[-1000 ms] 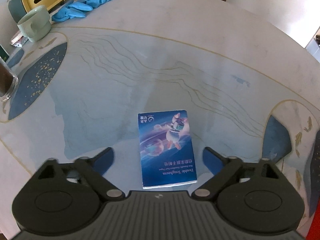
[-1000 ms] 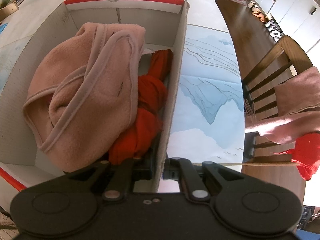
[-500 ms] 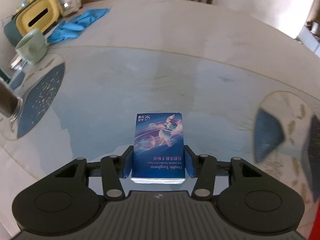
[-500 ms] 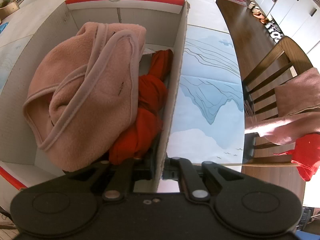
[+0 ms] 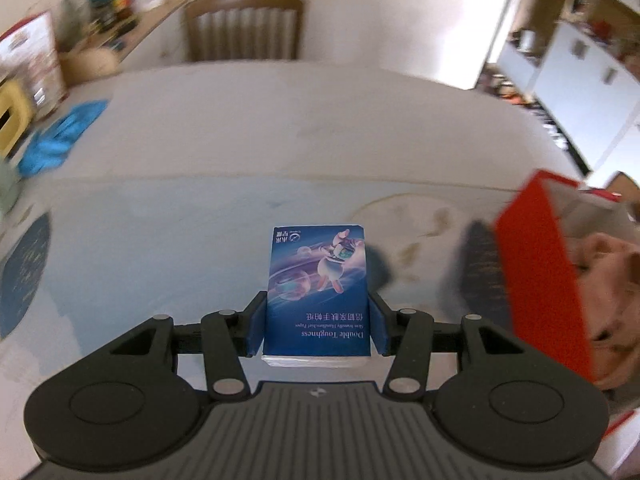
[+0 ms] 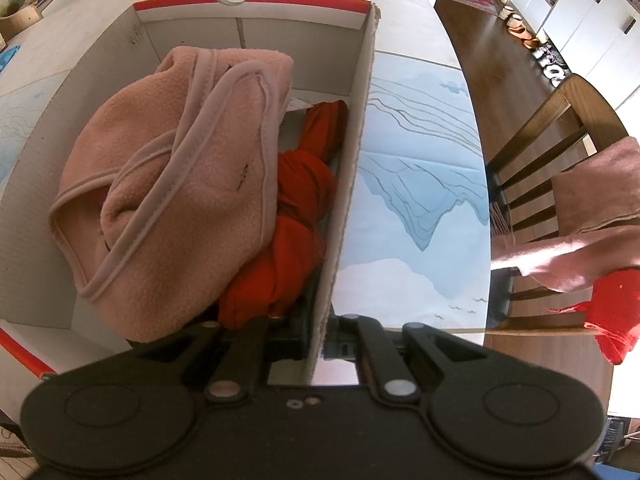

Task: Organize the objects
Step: 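Lift the blue card box and carry it over the box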

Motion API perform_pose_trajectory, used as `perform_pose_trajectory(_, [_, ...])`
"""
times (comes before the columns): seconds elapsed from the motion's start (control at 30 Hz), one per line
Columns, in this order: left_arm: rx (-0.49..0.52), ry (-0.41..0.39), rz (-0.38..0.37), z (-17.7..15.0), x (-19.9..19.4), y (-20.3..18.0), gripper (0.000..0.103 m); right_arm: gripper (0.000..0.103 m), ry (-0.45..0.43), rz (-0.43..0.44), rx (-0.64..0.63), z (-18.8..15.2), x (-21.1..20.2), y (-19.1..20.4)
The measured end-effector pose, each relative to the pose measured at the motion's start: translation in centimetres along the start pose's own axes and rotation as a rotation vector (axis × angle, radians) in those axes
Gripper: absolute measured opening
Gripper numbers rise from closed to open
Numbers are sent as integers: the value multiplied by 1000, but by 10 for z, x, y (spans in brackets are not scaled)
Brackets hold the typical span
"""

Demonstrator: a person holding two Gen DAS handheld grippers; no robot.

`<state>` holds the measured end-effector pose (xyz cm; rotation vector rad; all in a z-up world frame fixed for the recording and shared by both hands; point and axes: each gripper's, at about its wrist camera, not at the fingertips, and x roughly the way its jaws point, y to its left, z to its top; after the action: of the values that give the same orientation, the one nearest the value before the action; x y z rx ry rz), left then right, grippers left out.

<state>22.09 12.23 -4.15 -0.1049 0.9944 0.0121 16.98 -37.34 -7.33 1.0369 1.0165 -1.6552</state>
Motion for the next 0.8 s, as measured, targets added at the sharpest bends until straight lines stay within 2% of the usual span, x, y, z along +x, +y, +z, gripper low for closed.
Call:
perform_pose_trajectory(0.13, [81,-39,-52,7,-11,-38,49,5,-6,1,0,-1,-2,-2])
perform_pose_trajectory(0.4, [225,-53,-189,16,-18,-117,49,5,-23,9,-2,-2,-3,-5])
perform_pose_trajectory(0.8, [434,-19,-327,12,-11,-224,49,6,-31,12,3,-3,-3,-6])
